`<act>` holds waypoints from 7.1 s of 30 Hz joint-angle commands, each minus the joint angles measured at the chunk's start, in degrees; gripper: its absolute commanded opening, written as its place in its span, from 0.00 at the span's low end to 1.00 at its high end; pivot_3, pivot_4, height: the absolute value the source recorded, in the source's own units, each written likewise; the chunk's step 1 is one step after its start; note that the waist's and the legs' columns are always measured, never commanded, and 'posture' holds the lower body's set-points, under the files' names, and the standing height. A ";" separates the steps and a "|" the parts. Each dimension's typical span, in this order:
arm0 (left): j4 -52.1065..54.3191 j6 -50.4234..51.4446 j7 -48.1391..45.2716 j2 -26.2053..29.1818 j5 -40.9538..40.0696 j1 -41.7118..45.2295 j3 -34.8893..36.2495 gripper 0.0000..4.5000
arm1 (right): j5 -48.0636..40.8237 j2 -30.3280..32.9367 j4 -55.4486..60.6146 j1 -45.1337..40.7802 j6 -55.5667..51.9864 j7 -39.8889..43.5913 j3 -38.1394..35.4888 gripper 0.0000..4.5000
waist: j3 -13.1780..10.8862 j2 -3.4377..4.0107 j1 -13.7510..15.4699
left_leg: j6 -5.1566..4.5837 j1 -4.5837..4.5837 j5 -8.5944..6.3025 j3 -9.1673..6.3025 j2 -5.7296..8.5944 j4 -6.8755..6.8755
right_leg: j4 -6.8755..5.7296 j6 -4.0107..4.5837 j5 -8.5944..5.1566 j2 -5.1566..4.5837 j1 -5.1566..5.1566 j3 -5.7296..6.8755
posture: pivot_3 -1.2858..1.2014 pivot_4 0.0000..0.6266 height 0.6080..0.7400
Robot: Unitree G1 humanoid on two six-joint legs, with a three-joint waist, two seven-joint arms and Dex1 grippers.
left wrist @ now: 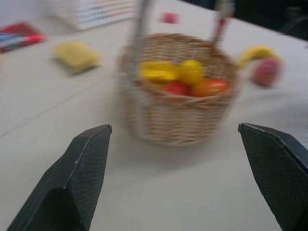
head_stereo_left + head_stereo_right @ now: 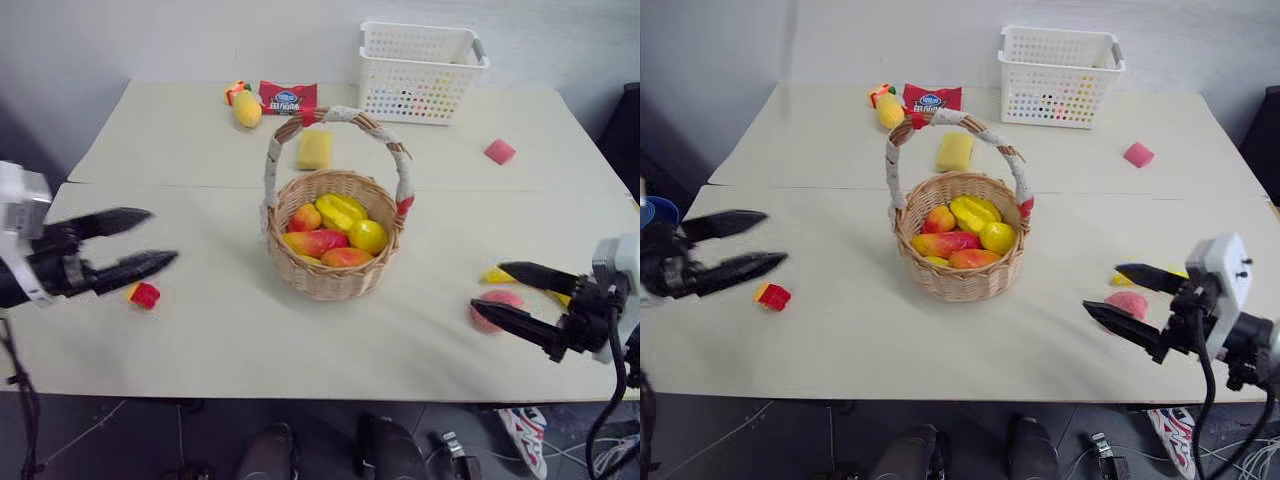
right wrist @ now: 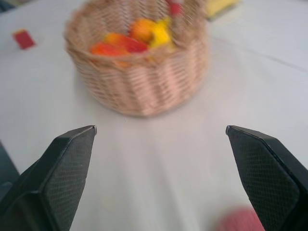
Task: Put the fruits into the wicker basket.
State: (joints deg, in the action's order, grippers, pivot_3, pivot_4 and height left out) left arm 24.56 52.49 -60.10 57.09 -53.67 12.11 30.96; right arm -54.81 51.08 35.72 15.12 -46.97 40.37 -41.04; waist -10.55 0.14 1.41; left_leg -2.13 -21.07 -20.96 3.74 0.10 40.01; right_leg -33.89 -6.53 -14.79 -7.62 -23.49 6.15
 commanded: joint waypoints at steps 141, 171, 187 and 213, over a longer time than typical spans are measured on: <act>-11.78 -13.35 -2.31 -10.43 14.25 28.32 -22.57 0.99 | 17.60 -25.31 -14.55 -59.55 -7.92 -28.10 47.89 0.49 | -0.29 0.14 -1.17 | -0.06 -0.33 0.42 0.23 0.09 0.02 | -0.10 -0.17 0.34 0.16 -0.42 0.14 | 0.52 0.24 1.00; -14.35 -16.39 -4.44 -14.79 15.19 32.02 -26.87 0.99 | 11.54 -22.37 -11.27 -52.97 -8.62 -30.02 35.49 0.84 | -0.29 0.14 -1.58 | -0.10 -0.32 0.42 0.34 0.04 -0.04 | -0.10 -0.17 0.34 0.17 -0.46 0.04 | 0.52 0.24 1.00; -13.65 -16.06 -2.54 -15.54 14.81 31.72 -26.47 0.99 | 19.86 -23.00 -11.78 -52.31 0.49 -23.82 34.44 0.08 | -0.30 0.14 -1.52 | -0.10 -0.35 0.42 0.30 0.05 -0.04 | -0.08 -0.17 0.34 0.16 -0.46 0.07 | 0.52 0.24 1.00; -23.91 -20.63 -6.57 -22.79 17.72 38.25 -30.89 0.99 | 27.40 -11.31 -16.37 -18.62 8.06 -21.12 -6.20 0.30 | -0.30 0.22 -0.32 | -0.16 -0.13 0.44 0.59 0.03 -0.07 | -0.09 -0.24 0.38 0.19 -0.38 -0.15 | 0.52 0.24 1.00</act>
State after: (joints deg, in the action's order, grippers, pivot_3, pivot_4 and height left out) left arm 0.23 32.80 -66.30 34.30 -36.16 49.11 -0.44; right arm -25.60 39.71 16.55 -3.86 -38.77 18.50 -44.97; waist -10.85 0.36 1.09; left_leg -2.29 -21.20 -20.53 4.33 0.13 39.95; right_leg -33.98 -6.78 -14.41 -7.43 -23.87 5.99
